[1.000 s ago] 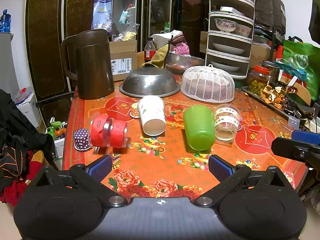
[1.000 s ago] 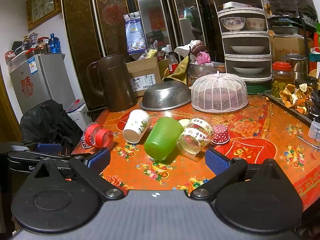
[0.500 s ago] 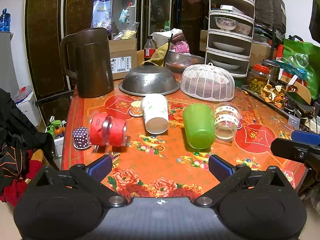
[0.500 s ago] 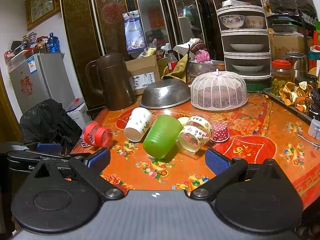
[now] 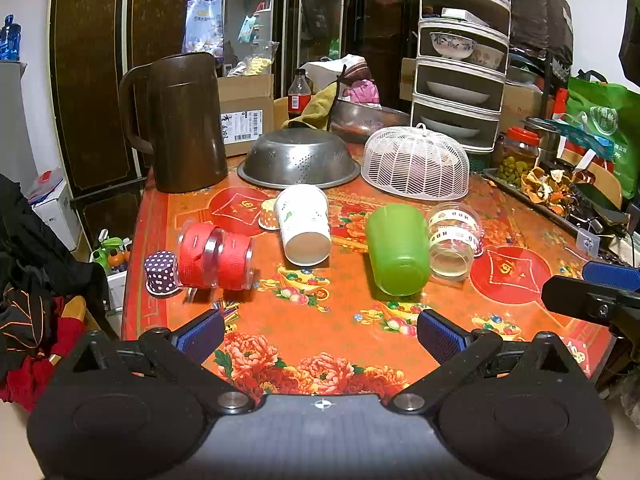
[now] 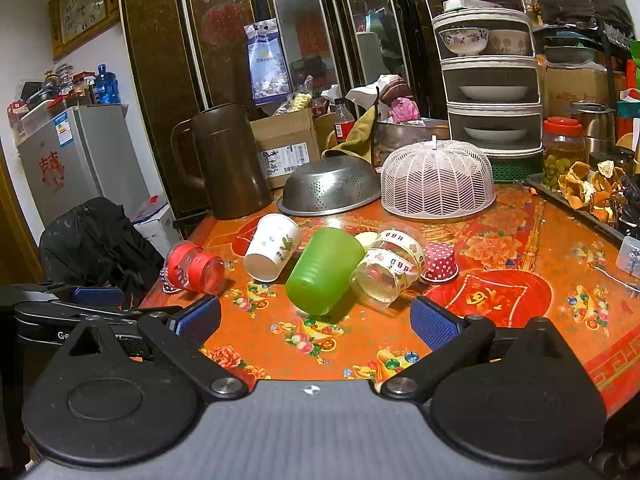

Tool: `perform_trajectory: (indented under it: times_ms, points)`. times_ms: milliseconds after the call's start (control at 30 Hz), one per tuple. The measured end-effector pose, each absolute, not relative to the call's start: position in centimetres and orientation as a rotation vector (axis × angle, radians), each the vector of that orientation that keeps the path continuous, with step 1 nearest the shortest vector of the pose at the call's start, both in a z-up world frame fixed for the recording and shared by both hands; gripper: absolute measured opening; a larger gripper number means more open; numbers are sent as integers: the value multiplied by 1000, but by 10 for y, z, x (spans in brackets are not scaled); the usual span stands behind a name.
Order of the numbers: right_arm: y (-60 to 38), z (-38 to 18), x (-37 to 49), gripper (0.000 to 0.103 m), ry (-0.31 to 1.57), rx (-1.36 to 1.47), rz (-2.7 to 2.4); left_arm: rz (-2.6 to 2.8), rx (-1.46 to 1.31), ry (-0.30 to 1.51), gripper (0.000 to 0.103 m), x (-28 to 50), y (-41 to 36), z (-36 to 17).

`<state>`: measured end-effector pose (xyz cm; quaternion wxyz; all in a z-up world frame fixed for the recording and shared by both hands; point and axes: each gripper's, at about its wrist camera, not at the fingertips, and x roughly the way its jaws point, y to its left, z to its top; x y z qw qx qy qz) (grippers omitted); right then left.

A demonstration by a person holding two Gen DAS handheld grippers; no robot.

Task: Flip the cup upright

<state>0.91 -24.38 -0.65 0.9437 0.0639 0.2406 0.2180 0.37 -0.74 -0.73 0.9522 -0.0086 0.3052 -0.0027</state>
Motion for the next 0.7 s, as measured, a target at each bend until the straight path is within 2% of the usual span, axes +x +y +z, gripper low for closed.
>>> perform_trajectory:
  times_ms: [700]
  points:
    - [-245,-8,8,102,494,137,446,-7,-20,633,103,5,-9,-8]
